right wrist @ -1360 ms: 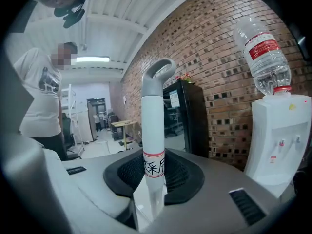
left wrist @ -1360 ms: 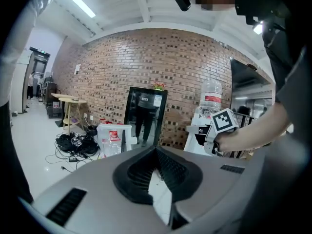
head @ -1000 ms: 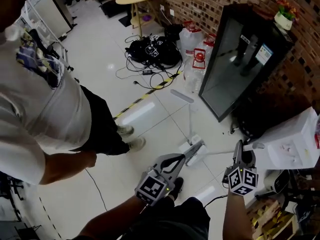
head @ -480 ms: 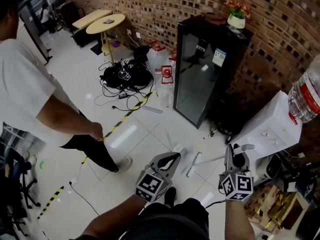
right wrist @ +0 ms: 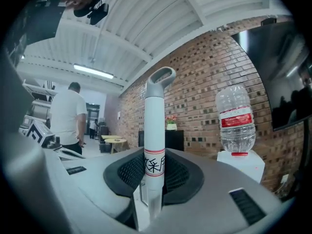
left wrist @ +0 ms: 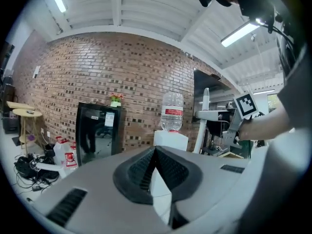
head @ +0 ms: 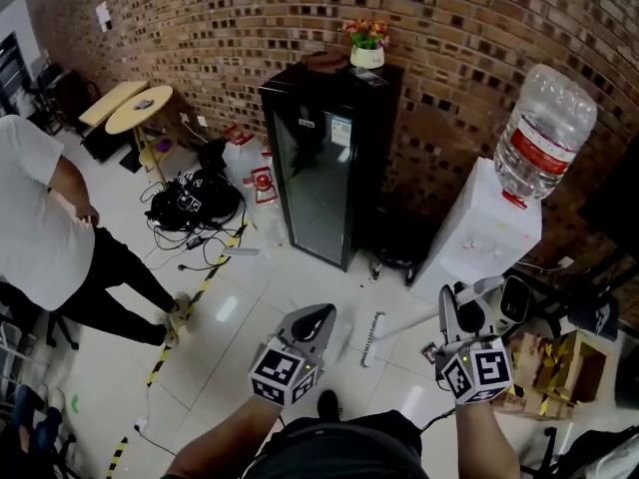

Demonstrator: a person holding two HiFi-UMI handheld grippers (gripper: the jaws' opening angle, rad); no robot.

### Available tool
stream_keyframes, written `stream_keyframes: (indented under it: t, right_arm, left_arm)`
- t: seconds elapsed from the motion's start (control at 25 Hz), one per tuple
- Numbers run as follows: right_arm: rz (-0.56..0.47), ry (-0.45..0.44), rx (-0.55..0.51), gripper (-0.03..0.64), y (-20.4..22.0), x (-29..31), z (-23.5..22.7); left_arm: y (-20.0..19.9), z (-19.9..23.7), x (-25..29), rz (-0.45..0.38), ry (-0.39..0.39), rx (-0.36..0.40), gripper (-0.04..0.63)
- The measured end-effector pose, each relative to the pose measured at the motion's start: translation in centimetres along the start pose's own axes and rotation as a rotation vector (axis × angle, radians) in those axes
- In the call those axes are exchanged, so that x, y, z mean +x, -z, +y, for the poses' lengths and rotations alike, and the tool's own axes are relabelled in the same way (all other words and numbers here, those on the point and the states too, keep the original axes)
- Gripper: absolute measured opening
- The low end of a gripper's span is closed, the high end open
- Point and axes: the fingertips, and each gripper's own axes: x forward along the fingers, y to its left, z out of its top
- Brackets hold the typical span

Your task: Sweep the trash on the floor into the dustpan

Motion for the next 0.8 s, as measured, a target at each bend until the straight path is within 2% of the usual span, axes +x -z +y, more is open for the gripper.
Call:
stream_keyframes:
  t: [0.32,0.56,0.8]
  right_arm:
    - [0.0,0.089,-0.01,0.103,-5.1,-9.2,-5.9]
    - [0.003,0.189,-0.016,0.103,-6.4,-16.9,-11.2]
    - [0.015,0.231,-0.023,0.103,-7.5,-23.1,-15.7]
  left_arm:
    - [-6.7,-9.1,4.5,-0.034,0.128,0.087,0.009]
    - [-9.6,-16.7,8.0,-0.057,0.186,0.069,0.009]
    - [-11.0,-24.9,10.2,-0.038,0.24,0.079,0.009]
